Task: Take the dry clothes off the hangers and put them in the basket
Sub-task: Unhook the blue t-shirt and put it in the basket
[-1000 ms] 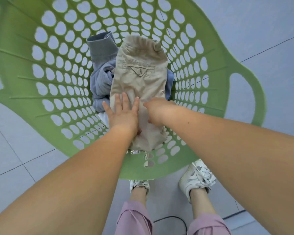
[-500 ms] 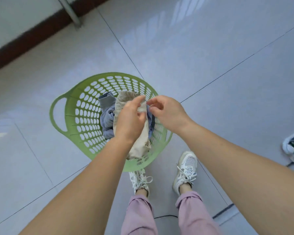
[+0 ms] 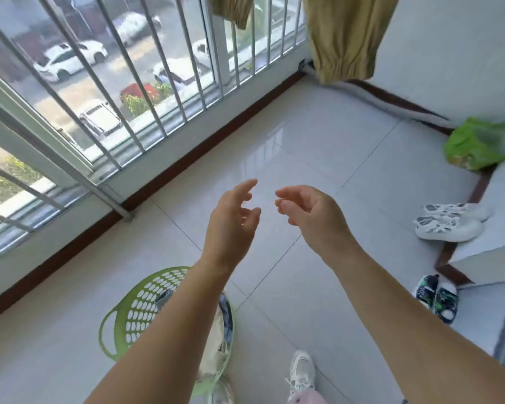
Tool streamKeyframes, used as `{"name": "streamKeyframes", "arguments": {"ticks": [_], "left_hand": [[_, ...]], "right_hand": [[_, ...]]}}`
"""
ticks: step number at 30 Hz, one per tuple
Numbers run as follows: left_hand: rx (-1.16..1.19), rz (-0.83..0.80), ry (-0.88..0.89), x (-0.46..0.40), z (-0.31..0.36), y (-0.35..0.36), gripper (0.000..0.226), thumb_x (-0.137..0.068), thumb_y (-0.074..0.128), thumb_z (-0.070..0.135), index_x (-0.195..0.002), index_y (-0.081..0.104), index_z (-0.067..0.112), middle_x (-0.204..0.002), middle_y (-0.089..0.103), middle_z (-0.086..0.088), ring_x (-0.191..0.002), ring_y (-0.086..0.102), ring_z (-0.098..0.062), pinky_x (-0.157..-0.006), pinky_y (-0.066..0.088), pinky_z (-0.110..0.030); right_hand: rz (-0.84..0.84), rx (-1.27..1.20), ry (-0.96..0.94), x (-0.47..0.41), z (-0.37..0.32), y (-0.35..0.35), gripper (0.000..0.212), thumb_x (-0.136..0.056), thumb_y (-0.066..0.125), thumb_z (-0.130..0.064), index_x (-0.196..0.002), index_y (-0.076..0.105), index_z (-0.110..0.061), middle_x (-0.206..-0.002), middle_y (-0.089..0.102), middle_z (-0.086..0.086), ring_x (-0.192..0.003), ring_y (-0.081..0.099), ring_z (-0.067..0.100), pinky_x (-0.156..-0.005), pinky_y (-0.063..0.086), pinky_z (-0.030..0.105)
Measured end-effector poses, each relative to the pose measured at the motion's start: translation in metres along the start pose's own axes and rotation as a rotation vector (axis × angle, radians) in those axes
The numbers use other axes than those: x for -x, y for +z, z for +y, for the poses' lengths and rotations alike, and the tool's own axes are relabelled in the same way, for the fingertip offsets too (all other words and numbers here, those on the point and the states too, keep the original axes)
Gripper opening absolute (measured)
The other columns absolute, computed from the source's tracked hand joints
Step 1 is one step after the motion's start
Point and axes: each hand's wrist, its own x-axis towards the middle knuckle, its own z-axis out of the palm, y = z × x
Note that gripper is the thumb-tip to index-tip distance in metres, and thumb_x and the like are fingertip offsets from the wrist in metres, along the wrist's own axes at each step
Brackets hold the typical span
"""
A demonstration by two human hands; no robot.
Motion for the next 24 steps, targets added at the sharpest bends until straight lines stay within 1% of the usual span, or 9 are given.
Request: {"name": "streamKeyframes", "arguments": {"ticks": [2, 4, 7, 11, 14, 16, 17, 20, 24], "left_hand": [[0.0, 0.019, 0.077, -0.008, 0.041, 0.0, 0.047, -0.088, 0.059, 0.01, -0.13, 0.048, 0.027, -0.113, 0.057, 0.0, -0.077, 0.061, -0.009, -0.074, 0.046, -0.018], [0.011, 0.042, 0.148, -0.013, 0.083, 0.003, 0.047, -0.088, 0.06, 0.011, -0.13, 0.048, 0.028, -0.112, 0.058, 0.002, -0.075, 0.059, -0.002, -0.068, 0.044, -0.012], [0.045, 0.061, 0.245, -0.02, 0.144, 0.007, 0.047, -0.088, 0.06, 0.016, -0.131, 0.046, 0.029, -0.111, 0.057, 0.008, -0.078, 0.059, 0.004, -0.066, 0.043, -0.006], [0.113, 0.073, 0.406, -0.022, 0.222, 0.012, 0.046, -0.088, 0.06, 0.016, -0.13, 0.047, 0.027, -0.108, 0.057, 0.01, -0.082, 0.062, -0.002, -0.072, 0.047, -0.011], [0.147, 0.074, 0.526, -0.031, 0.269, 0.013, 0.046, -0.087, 0.061, 0.013, -0.129, 0.048, 0.025, -0.105, 0.057, 0.009, -0.074, 0.06, 0.001, -0.066, 0.046, -0.008], [0.139, 0.078, 0.588, -0.036, 0.299, 0.012, 0.048, -0.087, 0.062, 0.015, -0.131, 0.046, 0.027, -0.107, 0.057, 0.008, -0.075, 0.06, 0.002, -0.065, 0.047, -0.008], [0.127, 0.086, 0.617, -0.039, 0.309, 0.011, 0.049, -0.087, 0.062, 0.017, -0.132, 0.045, 0.027, -0.108, 0.057, 0.008, -0.077, 0.06, 0.001, -0.068, 0.049, -0.009], [0.14, 0.105, 0.686, -0.048, 0.344, 0.005, 0.049, -0.087, 0.061, 0.019, -0.132, 0.044, 0.027, -0.112, 0.059, 0.004, -0.084, 0.063, -0.005, -0.078, 0.054, -0.02], [0.179, 0.118, 0.756, -0.068, 0.392, -0.004, 0.047, -0.088, 0.06, 0.019, -0.132, 0.045, 0.025, -0.112, 0.059, 0.004, -0.087, 0.065, -0.009, -0.081, 0.054, -0.024]], "right_hand": [[0.048, 0.001, -0.073, 0.005, -0.028, -0.031, 0.019, -0.091, 0.055, -0.018, -0.092, 0.061, -0.036, -0.097, 0.069, -0.01, -0.094, 0.064, 0.005, -0.086, 0.052, 0.025], [0.104, 0.003, -0.145, 0.013, -0.055, -0.064, 0.017, -0.091, 0.055, -0.018, -0.094, 0.062, -0.033, -0.095, 0.068, -0.012, -0.092, 0.064, 0.003, -0.085, 0.052, 0.023], [0.184, 0.005, -0.242, 0.022, -0.089, -0.11, 0.015, -0.091, 0.055, -0.018, -0.097, 0.063, -0.03, -0.094, 0.068, -0.014, -0.091, 0.064, 0.002, -0.085, 0.053, 0.022], [0.285, 0.006, -0.363, 0.035, -0.127, -0.165, 0.016, -0.09, 0.058, -0.018, -0.094, 0.064, -0.032, -0.092, 0.069, -0.014, -0.091, 0.064, 0.004, -0.084, 0.052, 0.023], [0.355, 0.015, -0.448, 0.04, -0.154, -0.203, 0.02, -0.089, 0.059, -0.017, -0.087, 0.063, -0.037, -0.09, 0.069, -0.014, -0.091, 0.065, 0.005, -0.083, 0.052, 0.024], [0.41, 0.026, -0.493, 0.044, -0.172, -0.228, 0.019, -0.089, 0.059, -0.017, -0.088, 0.063, -0.036, -0.091, 0.07, -0.012, -0.091, 0.065, 0.005, -0.082, 0.051, 0.022], [0.43, 0.039, -0.514, 0.045, -0.18, -0.238, 0.018, -0.09, 0.059, -0.017, -0.09, 0.063, -0.034, -0.092, 0.07, -0.011, -0.091, 0.065, 0.004, -0.082, 0.051, 0.021], [0.493, 0.11, -0.586, 0.045, -0.205, -0.265, 0.015, -0.09, 0.058, -0.018, -0.096, 0.064, -0.031, -0.094, 0.069, -0.012, -0.091, 0.064, 0.005, -0.081, 0.051, 0.02], [0.583, 0.157, -0.656, 0.04, -0.244, -0.303, 0.015, -0.09, 0.058, -0.018, -0.1, 0.066, -0.026, -0.095, 0.068, -0.013, -0.09, 0.062, 0.001, -0.082, 0.05, 0.017]]}}
